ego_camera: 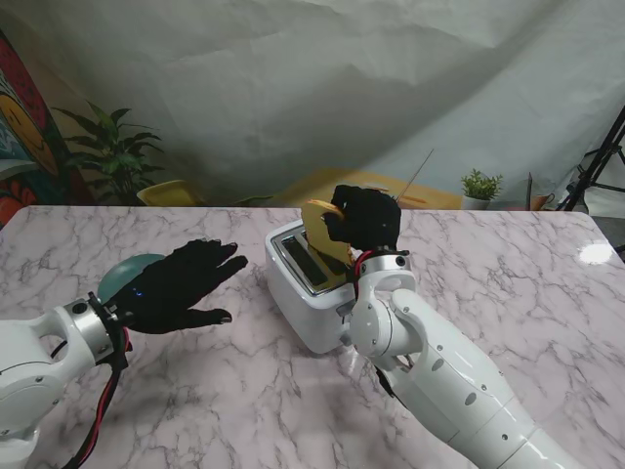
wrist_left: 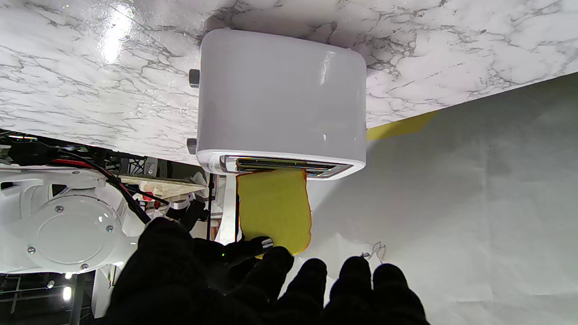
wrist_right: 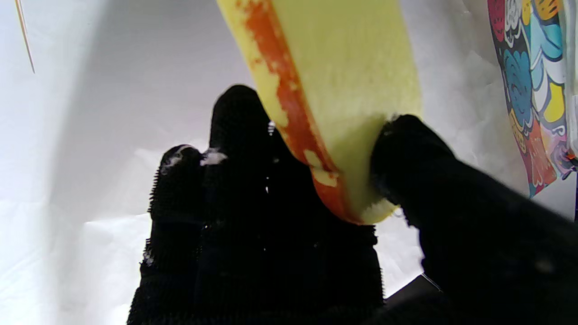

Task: Toast the toast slices

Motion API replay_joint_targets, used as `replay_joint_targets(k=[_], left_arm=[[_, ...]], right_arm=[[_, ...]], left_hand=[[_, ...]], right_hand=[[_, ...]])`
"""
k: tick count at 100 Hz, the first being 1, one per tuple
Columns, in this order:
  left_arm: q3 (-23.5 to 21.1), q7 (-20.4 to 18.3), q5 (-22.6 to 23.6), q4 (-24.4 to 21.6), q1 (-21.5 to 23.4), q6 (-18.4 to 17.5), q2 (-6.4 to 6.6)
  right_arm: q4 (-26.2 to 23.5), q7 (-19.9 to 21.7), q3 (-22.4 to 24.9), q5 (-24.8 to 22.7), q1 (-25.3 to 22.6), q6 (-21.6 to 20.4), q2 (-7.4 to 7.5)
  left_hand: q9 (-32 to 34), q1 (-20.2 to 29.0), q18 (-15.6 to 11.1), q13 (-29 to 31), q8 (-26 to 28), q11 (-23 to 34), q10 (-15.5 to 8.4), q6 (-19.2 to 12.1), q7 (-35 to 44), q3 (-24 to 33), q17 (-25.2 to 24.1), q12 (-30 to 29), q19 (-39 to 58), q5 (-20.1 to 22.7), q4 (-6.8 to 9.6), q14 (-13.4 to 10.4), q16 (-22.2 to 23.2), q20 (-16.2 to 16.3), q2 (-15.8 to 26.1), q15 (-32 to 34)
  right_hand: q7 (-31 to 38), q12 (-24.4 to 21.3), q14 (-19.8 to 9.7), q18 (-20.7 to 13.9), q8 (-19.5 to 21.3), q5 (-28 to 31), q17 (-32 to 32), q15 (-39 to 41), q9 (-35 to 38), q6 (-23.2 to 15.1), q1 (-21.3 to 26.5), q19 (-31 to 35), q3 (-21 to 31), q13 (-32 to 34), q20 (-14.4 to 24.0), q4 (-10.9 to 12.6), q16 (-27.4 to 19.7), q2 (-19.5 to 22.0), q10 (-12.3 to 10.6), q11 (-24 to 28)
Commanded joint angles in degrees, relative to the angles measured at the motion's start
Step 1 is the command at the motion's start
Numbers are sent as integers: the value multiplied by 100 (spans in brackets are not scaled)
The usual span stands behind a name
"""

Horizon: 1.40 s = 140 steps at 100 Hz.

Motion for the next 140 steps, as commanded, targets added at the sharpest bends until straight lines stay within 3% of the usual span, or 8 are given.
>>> replay_joint_targets(k=[1,39,68,92,119,140], left_arm=[[30,-65,12,25,-4,-6,-7],[49,-57,37,39,-11,1,-8],[28,-76,66,31,-4,-20,-4],[34,-94,57,39,-20,-37,1],[74,-74,61,78,-57,-49,1],[94,-83,60,96,-68,-59,5]], right_arm=[[-63,-20,3,-20,32,-11,-14],[104,-157,-64,133,151,-33,-100],[527,-602,-156,506,252,66,-333],[700,-920,-176,710,272,248,-496],[571,-931,-107,627,200,305,-464],[701,-1193,-116,611,211,264,-520]], left_hand=[[-129,8,-253,-185,-52,-46,-67,77,10,-26,0,83,-246,-22,38,-20,-27,69,307,-10],[-122,13,-252,-185,-52,-44,-68,82,11,-25,0,84,-247,-21,38,-22,-28,66,307,-11],[-115,20,-251,-184,-51,-43,-66,79,13,-24,3,85,-246,-18,39,-18,-27,65,303,-5],[-118,20,-254,-191,-52,-44,-67,80,11,-25,-2,85,-248,-23,39,-19,-29,62,300,-10],[-123,24,-254,-190,-53,-45,-69,84,9,-25,-5,85,-250,-28,40,-20,-31,60,297,-14],[-122,27,-255,-189,-52,-44,-66,80,10,-23,-5,85,-251,-25,41,-15,-30,58,288,-14]], right_hand=[[288,37,-224,-114,122,-72,-71,-162,14,-1077,206,-6,442,92,108,358,50,126,-164,101],[290,50,-269,-152,150,-107,-83,-237,-8,-1137,171,-18,412,101,122,353,53,182,-218,89],[299,38,-274,-164,158,-148,-62,-249,2,-1086,151,-13,374,110,134,347,66,277,-218,85],[342,8,-214,-65,132,-148,-7,-122,63,-863,202,41,390,122,160,330,119,279,-111,140],[331,-57,-154,17,18,-87,71,96,185,-545,288,116,323,128,186,282,164,199,-3,161],[325,-55,-132,69,-100,-52,183,307,314,-251,323,209,174,131,206,284,169,210,64,161]])
